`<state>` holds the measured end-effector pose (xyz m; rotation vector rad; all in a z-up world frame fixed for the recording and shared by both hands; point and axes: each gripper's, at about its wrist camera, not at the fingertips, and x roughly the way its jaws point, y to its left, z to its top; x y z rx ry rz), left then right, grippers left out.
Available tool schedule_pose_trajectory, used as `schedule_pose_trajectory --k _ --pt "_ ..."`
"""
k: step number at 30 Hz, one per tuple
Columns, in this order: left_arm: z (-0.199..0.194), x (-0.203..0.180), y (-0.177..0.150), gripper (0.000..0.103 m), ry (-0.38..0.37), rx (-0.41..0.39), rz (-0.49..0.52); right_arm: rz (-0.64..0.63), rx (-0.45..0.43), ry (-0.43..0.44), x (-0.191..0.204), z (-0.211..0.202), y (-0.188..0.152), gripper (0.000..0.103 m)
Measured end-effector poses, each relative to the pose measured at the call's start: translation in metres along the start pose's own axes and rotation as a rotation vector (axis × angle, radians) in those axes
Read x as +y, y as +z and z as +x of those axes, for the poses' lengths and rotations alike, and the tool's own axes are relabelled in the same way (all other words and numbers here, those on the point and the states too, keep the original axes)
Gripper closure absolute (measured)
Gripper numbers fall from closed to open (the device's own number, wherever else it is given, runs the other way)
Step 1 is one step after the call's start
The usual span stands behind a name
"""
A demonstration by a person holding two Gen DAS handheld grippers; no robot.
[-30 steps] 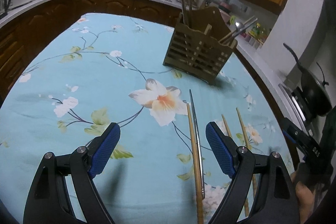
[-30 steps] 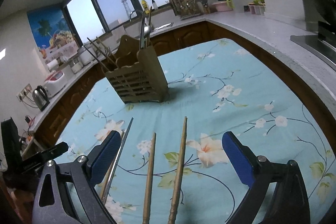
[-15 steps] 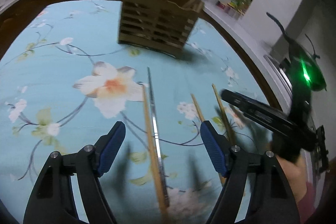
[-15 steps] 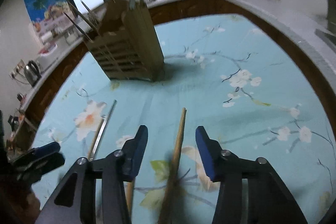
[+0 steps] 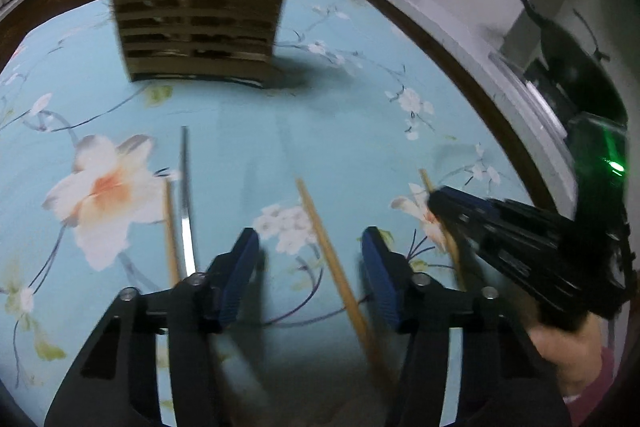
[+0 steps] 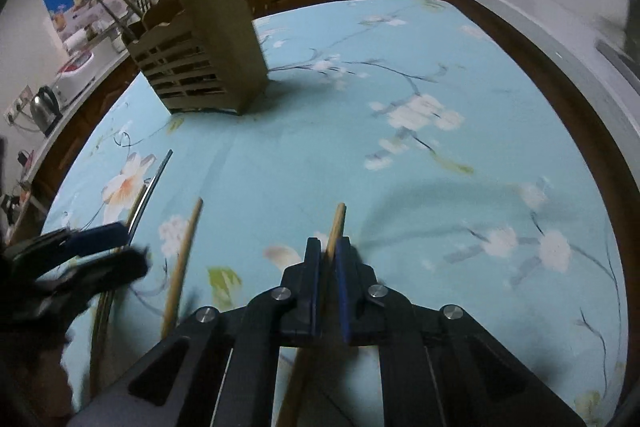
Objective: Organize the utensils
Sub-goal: 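Grasp a bamboo chopstick with the left tool while the right tool grasps another, then carry both held bamboo chopsticks up over the wooden holder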
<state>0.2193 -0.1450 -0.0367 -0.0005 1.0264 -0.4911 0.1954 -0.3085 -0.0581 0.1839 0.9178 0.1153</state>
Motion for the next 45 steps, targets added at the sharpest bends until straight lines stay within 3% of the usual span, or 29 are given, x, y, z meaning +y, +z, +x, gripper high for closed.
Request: schedule_pose_trajectory --k 2,7,10,12,19,20,28,45 --pt "0.012 -0.006 0.003 0.063 0.017 0.031 0.014 0.024 -0.005 0.015 -0.01 -0.007 -0.007 0.095" --pt "0.022 -0.02 0.006 0.065 0.094 0.026 0.085 0.061 -0.014 0.045 -0.02 -0.01 -0.005 0.093" --pt "0.025 -0.028 0.006 0.084 0.145 0.01 0.152 0.053 -0.021 0.047 -0.016 -0.005 -0.002 0.093" --pt "0.025 -0.028 0.006 0.092 0.136 0.005 0.161 0.039 -0.025 0.034 -0.012 -0.002 0.001 0.093" --pt "0.02 -0.023 0.003 0.099 0.073 0.001 0.126 -0.013 -0.026 -0.021 0.0 -0.001 0.0 0.09" --pt "0.015 -0.02 0.001 0.099 0.052 -0.007 0.111 -0.016 -0.025 -0.028 0.0 -0.001 0.0 0.095" --pt "-0.044 0.004 -0.008 0.099 -0.098 -0.091 0.005 0.018 -0.078 0.05 0.011 -0.032 0.001 0.097" --pt "-0.192 0.037 -0.01 0.099 -0.17 -0.391 -0.002 -0.06 -0.376 0.128 0.067 -0.148 0.033 0.098"
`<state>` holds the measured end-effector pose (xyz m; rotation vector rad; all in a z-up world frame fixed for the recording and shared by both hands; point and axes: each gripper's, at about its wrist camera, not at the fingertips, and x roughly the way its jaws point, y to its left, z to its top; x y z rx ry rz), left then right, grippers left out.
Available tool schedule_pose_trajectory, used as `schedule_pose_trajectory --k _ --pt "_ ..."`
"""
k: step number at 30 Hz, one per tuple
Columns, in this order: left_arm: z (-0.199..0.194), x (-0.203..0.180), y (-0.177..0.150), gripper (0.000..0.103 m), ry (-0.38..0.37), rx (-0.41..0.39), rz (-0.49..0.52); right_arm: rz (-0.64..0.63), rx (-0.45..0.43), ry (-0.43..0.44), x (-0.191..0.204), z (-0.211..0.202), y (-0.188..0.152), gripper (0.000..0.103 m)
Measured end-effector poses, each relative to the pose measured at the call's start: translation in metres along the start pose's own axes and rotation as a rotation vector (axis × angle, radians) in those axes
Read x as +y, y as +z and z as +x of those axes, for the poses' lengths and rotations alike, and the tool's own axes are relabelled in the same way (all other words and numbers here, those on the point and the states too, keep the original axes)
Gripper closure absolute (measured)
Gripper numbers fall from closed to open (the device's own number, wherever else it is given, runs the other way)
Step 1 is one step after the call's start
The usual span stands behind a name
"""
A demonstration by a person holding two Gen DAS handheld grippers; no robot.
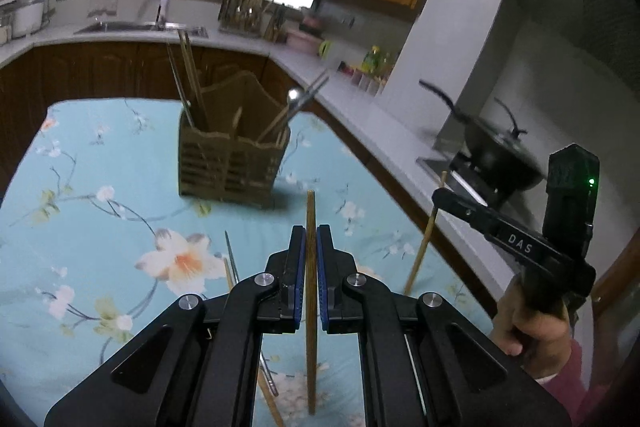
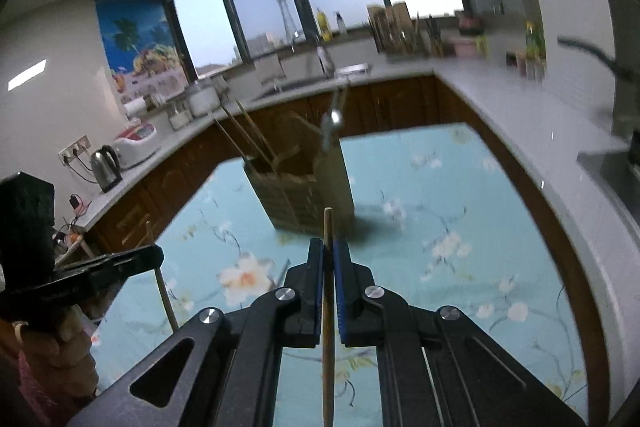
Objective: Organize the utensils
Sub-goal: 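Carry both held bamboo chopsticks up over the wooden holder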
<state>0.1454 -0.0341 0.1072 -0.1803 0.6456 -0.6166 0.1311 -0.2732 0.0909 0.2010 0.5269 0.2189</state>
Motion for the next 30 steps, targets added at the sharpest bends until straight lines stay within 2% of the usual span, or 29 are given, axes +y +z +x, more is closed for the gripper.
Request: schedule_pose_trajectory --k 8,30 --pt "-0.026 0.01 0.014 0.099 0.01 -0.091 -0.017 -0.023 -0.079 0.01 0.017 -0.014 0.022 0.098" --pt "-0.026 0.046 0.056 0.099 0.09 -0.207 -0.046 -0.026 -0.127 0.029 0.025 -0.001 0.051 0.098"
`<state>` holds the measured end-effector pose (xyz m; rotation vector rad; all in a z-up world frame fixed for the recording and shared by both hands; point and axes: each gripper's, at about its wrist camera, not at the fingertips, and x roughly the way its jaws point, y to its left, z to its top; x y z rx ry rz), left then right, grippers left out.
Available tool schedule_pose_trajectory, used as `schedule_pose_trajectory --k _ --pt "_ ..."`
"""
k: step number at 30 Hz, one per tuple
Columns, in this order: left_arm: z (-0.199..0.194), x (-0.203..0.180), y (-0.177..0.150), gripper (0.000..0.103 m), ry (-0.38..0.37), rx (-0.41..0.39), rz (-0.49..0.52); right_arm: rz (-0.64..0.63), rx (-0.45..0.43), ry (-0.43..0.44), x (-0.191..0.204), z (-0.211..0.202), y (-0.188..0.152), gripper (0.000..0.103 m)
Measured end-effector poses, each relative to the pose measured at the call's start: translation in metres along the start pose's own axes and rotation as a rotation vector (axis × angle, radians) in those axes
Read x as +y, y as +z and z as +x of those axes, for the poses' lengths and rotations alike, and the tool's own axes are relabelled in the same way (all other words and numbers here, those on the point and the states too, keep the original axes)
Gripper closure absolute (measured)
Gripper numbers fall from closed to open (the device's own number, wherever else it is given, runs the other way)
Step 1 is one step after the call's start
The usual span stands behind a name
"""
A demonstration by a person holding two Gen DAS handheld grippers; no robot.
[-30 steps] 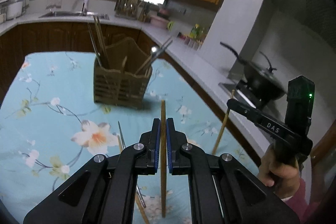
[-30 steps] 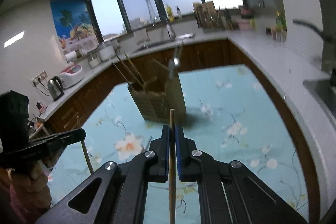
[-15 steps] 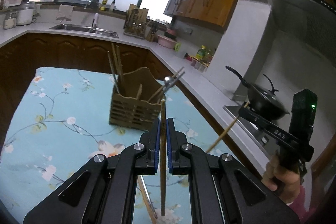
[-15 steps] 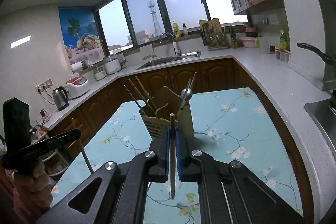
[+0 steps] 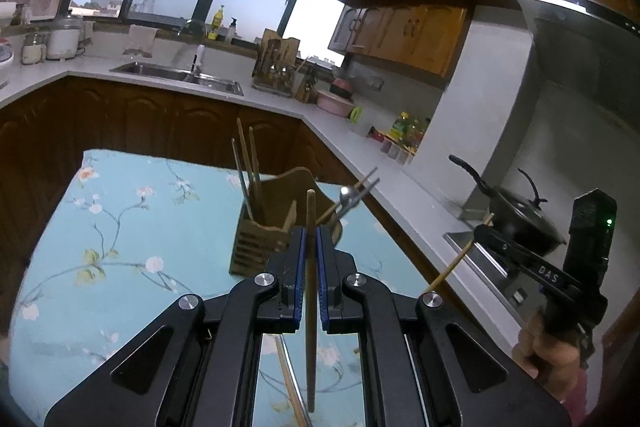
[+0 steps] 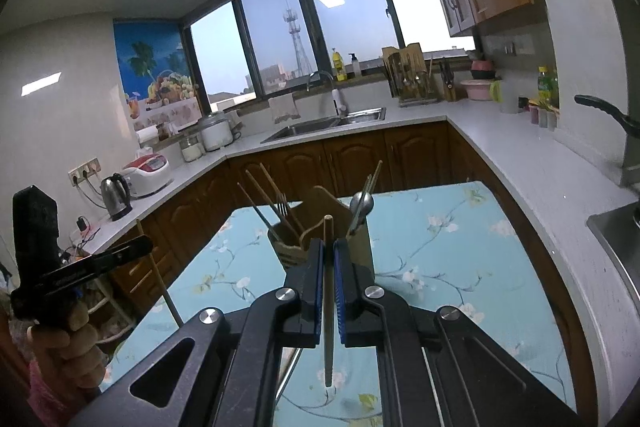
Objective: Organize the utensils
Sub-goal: 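Carry both held bamboo chopsticks up over the wooden holder, then lower both chopsticks into the wooden holder and open both tools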
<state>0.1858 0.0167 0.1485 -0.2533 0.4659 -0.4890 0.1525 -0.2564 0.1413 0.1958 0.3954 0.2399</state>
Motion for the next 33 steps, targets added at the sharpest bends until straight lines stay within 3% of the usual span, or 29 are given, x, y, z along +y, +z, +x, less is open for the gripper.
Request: schedule_pose_trajectory --k 10,22,27,33 --pt "0.02 0.008 0.044 0.099 0.038 -0.088 0.023 -0.006 -0.058 0.006 0.0 0.019 0.037 0.098" --pt "0.064 0.018 0.112 0.099 0.087 -0.273 0.051 -0.012 -0.168 0.01 0.002 0.058 0.098 0.098" --pt "0.099 0.027 0.118 0.099 0.123 -0.284 0.052 -0.002 -0.177 -0.002 -0.002 0.081 0.107 0.098" --pt "0.128 0.042 0.095 0.099 0.148 -0.281 0.019 0.008 -0.153 -0.013 -0.009 0.106 0.089 0.098"
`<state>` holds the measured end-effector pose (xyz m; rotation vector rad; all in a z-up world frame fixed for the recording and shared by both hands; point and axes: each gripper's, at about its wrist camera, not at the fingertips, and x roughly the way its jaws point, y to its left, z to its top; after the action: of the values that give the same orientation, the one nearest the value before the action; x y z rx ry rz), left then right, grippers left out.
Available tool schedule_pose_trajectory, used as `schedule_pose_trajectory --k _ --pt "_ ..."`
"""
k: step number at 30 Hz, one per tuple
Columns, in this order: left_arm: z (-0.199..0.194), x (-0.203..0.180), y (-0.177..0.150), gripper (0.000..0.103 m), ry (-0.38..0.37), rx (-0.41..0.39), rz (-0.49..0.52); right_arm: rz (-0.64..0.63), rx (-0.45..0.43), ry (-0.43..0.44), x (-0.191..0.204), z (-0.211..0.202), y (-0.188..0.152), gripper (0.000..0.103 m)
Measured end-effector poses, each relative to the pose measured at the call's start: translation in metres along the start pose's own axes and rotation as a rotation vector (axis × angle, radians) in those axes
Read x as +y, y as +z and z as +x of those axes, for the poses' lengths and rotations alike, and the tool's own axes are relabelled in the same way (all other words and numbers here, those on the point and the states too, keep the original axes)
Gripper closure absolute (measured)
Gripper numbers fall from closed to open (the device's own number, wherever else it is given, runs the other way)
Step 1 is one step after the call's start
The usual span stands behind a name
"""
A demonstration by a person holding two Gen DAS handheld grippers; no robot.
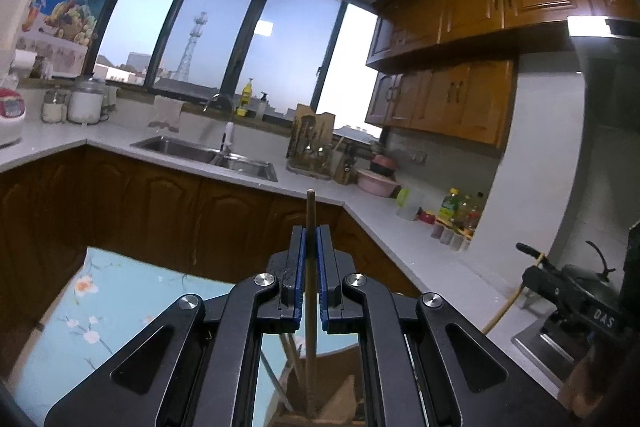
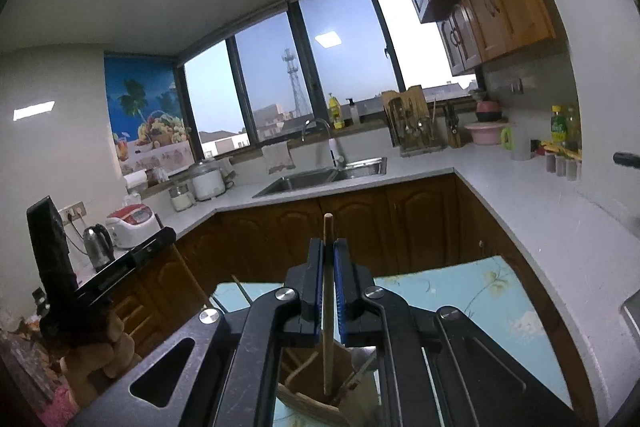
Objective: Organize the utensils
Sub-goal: 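Lower both chopsticks into the wooden holder and open both tools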
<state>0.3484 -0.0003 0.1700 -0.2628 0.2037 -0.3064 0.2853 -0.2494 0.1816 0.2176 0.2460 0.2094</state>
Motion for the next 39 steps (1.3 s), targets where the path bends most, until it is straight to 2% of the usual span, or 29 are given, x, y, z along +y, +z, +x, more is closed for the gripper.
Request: schedule_pose_trajectory --k 8,17,21,36,39 --pt "0.005 0.001 -0.034 0.098 0.008 0.026 0.012 0.015 0.052 -0.018 -0.005 0.02 -0.034 0.098" --pt "0.009 0.004 -0.062 0.097 0.02 0.115 0.033 0.054 0.127 -0.03 -0.013 0.031 -0.065 0.098" --pt "0.009 0.002 -0.071 0.097 0.019 0.146 0.049 0.072 0.13 -0.039 -0.017 0.03 -0.068 0.097" --pt "0.013 0.004 -0.065 0.097 0.027 0.182 0.035 0.094 0.155 -0.042 -0.02 0.032 -0.067 0.097" --pt "0.012 0.003 -0.063 0.096 0.025 0.191 0.03 0.094 0.158 -0.041 -0.02 0.032 -0.067 0.094"
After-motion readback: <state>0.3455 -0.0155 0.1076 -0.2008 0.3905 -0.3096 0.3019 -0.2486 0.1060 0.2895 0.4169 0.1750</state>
